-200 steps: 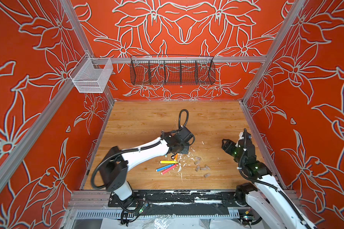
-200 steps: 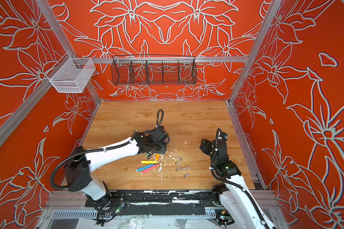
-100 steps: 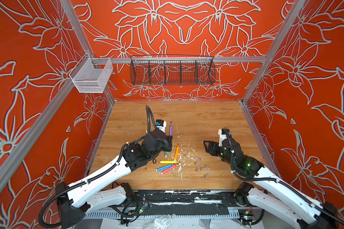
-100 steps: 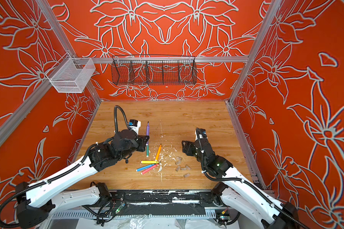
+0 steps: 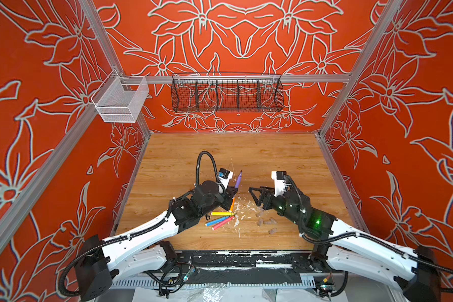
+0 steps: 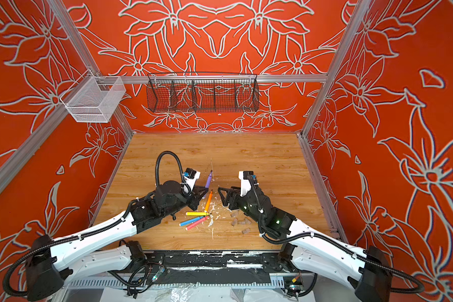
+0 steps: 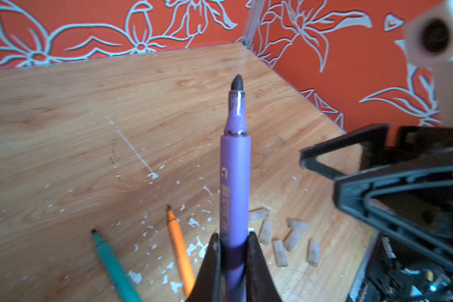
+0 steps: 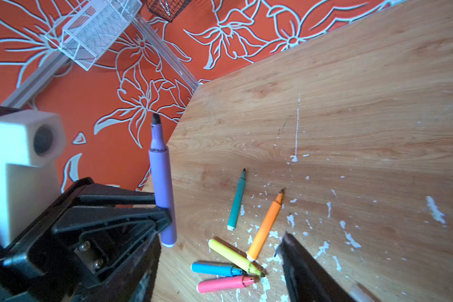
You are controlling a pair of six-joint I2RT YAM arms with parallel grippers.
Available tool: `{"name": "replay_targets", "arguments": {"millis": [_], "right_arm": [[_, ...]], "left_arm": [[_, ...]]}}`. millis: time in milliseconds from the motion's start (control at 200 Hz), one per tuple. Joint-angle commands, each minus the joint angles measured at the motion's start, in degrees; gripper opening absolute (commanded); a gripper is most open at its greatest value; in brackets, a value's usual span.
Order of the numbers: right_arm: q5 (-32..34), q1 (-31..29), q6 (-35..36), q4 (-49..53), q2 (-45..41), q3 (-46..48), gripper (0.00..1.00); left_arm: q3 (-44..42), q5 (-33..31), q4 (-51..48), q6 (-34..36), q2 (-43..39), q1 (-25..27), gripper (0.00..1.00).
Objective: Insert the pens into the pen caps
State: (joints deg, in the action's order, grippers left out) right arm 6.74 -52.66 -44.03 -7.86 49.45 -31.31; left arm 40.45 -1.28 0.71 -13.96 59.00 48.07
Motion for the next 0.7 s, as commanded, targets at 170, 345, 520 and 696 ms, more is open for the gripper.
{"name": "replay_targets", "arguments": {"millis": [170, 345, 520, 696], "right_arm": [[-3.16, -0.77, -1.51, -8.74, 1.18, 1.33, 0.73], [-2.18, -0.77, -1.06, -8.22, -1.03, 2.28, 0.71], [0.60, -0.77, -1.17, -7.71, -3.86, 3.98, 0.63], [1.66, -0.77, -1.89, -7.71, -4.04, 4.48, 0.53]], "left_arm": [[-0.69, 7.43, 5.18, 2.55, 0.06, 0.70, 0.00], [1.81, 10.06, 3.59, 3.40, 4.09, 1.31, 0.00], [2.96, 10.77, 3.25, 4.87, 5.93, 3.28, 0.00], [3.32, 11.26, 2.98, 5.99, 6.37, 4.38, 0.00]]}}
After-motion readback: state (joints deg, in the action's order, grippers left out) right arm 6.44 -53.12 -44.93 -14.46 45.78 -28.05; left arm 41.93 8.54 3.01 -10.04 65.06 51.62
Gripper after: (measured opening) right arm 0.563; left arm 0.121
